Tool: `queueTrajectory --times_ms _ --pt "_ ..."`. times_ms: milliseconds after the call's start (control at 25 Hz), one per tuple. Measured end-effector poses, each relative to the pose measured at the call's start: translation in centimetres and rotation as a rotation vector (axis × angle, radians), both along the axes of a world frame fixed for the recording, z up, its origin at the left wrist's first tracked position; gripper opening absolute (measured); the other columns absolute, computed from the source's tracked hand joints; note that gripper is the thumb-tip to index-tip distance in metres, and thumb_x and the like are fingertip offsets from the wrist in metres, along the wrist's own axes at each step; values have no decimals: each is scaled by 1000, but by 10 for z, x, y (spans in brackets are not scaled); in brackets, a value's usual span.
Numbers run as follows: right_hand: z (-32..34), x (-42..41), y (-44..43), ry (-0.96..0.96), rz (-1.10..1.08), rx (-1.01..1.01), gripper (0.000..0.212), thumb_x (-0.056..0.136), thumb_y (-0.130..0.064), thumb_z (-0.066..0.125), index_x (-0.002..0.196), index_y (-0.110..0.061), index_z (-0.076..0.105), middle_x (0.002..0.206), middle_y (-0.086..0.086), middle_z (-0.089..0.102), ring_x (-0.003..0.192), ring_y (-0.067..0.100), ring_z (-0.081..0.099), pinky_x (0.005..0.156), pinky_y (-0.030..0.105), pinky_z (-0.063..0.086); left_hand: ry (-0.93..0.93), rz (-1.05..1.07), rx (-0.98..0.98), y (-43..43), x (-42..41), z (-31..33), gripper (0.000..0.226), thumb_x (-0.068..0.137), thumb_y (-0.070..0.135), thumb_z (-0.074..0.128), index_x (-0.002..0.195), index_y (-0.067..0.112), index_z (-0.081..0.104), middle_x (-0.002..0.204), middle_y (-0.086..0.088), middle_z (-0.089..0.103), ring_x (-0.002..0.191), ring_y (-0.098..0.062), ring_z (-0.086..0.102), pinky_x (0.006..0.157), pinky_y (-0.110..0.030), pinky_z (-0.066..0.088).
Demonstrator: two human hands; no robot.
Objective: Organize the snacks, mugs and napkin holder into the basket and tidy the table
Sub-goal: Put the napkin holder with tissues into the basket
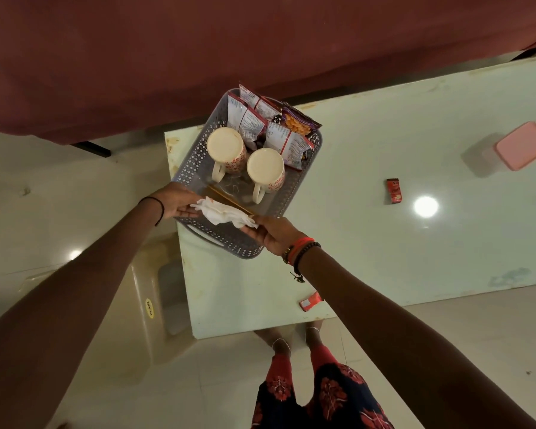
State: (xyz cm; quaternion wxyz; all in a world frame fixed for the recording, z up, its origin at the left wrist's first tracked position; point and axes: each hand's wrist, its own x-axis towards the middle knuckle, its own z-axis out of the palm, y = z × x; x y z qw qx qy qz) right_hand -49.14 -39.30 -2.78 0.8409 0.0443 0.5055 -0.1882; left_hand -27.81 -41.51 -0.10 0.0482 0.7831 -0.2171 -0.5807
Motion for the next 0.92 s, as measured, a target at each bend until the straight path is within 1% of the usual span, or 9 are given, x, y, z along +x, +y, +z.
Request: queueTrajectory --times_ms 80,240,320,400,480,640,720,800,920 --pt "-4 4 -5 43 10 -18 43 91 12 46 134 10 42 137 26 50 120 37 55 98 42 47 16 3 9 -7 4 -5 5 91 3 54 87 1 57 113 -21 62 55 -12 67 49 -20 55" --pt "-10 10 -9 99 19 -25 40 91 14 45 130 8 44 136 25 51 125 38 52 96 42 49 -10 13 -13 -16 6 -15 33 90 6 57 119 -11 51 96 -15 64 68 -17 61 61 -25 59" --pt "-11 13 -10 135 51 -27 39 91 14 45 129 7 45 135 25 52 120 36 56 88 37 54 -11 15 -24 -18 5 -20 22 90 7 58 106 -8 56 104 -18 63 69 -17 60 66 -27 58" --pt "-13 17 -10 181 113 -35 38 92 13 44 129 8 45 134 24 53 98 31 64 67 28 59 -59 -48 -19 -19 2 -22 10 89 10 60 90 0 58 88 -13 68 57 -13 64 49 -19 55" --pt "-18 20 -11 224 161 -36 36 93 11 43 129 9 45 131 25 55 74 23 62 52 22 57 -179 -182 -28 -21 4 -27 10 88 12 61 92 2 61 77 -12 68 42 -6 63 41 -17 50" --pt "-23 21 -13 264 245 -65 32 95 4 46 126 9 48 114 23 62 67 20 61 52 22 56 -365 -352 -74 -18 7 -32 21 85 19 64 91 -1 66 78 -17 65 60 -23 61 62 -32 54" --pt "-18 17 -15 248 280 -66 24 95 0 47 117 7 53 104 20 65 67 20 60 53 23 56 -412 -285 -110 -10 9 -33 28 85 24 62 86 -4 66 80 -21 66 71 -29 64 74 -39 56" --pt "-9 6 -23 237 355 -82 9 94 -4 50 91 2 56 80 15 61 65 21 58 55 25 56 -427 -118 -155 0 6 -32 29 85 20 58 87 -8 66 81 -24 62 78 -29 61 78 -37 53" --pt "15 -19 -48 283 594 -233 20 92 -3 51 73 -2 56 68 11 60 57 18 60 54 22 54 -545 283 -402 22 -12 -24 21 84 2 50 90 -7 68 91 -24 64 89 -27 59 78 -29 45"
